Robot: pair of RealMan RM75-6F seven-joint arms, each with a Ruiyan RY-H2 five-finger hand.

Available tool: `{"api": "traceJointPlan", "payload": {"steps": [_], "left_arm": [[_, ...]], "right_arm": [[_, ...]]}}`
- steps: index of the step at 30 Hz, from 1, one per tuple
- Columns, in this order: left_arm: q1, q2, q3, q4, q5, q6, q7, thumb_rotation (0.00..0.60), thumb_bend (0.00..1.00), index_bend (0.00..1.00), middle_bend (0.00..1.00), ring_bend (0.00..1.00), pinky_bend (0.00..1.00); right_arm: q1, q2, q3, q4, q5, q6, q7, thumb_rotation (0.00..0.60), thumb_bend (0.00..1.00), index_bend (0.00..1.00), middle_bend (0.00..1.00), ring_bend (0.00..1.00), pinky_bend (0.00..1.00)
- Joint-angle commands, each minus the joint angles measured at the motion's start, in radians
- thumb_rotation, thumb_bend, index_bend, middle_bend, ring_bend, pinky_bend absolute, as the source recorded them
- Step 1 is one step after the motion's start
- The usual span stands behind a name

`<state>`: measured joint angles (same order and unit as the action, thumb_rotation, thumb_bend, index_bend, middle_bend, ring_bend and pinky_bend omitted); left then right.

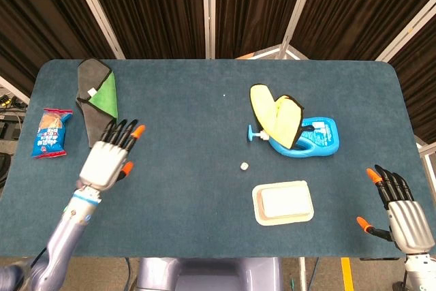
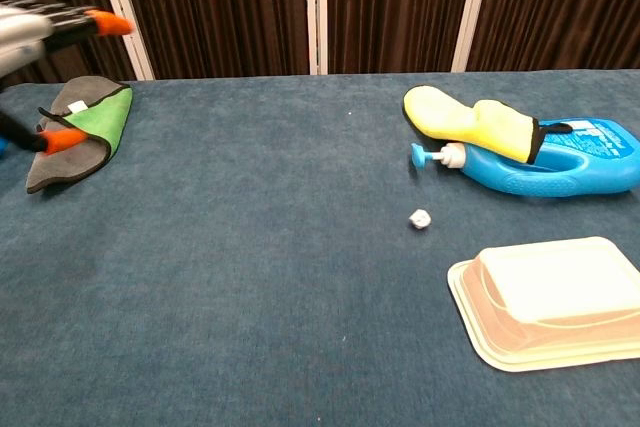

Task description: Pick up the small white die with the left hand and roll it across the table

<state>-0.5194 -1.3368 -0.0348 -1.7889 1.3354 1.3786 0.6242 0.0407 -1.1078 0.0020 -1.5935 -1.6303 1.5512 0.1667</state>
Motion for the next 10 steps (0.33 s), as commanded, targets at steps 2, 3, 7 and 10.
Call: {"api": "traceJointPlan", "payload": {"steps": [2, 3, 7, 10], "left_arm": [[0.225, 0.026, 0.145, 0.017, 0.102, 0.237, -0.095, 0.6, 0.31, 0.0, 0.0, 0.0, 0.0], [0.259, 0.029, 0.167, 0.026, 0.123, 0.273, -0.111, 0.6, 0.3, 0.0, 0.0, 0.0, 0.0], [0.33, 0.043, 0.193, 0.052, 0.173, 0.338, -0.14, 0.6, 0.27, 0.0, 0.0, 0.0, 0.0], [0.348, 0.049, 0.19, 0.051, 0.187, 0.351, -0.149, 0.6, 0.27, 0.0, 0.0, 0.0, 0.0]], "right_arm": [[0.001, -0.007, 0.0, -0.007, -0.012, 0.005, -0.024, 0.6, 0.09, 0.02, 0.0, 0.0, 0.0], [0.0, -0.008, -0.001, -0.009, -0.015, 0.008, -0.029, 0.6, 0.09, 0.02, 0.0, 0.0, 0.0], [0.0, -0.009, -0.001, -0.016, -0.022, 0.014, -0.039, 0.6, 0.09, 0.02, 0.0, 0.0, 0.0], [0.002, -0.007, -0.001, -0.02, -0.024, 0.013, -0.039, 0.6, 0.09, 0.02, 0.0, 0.0, 0.0]]}}
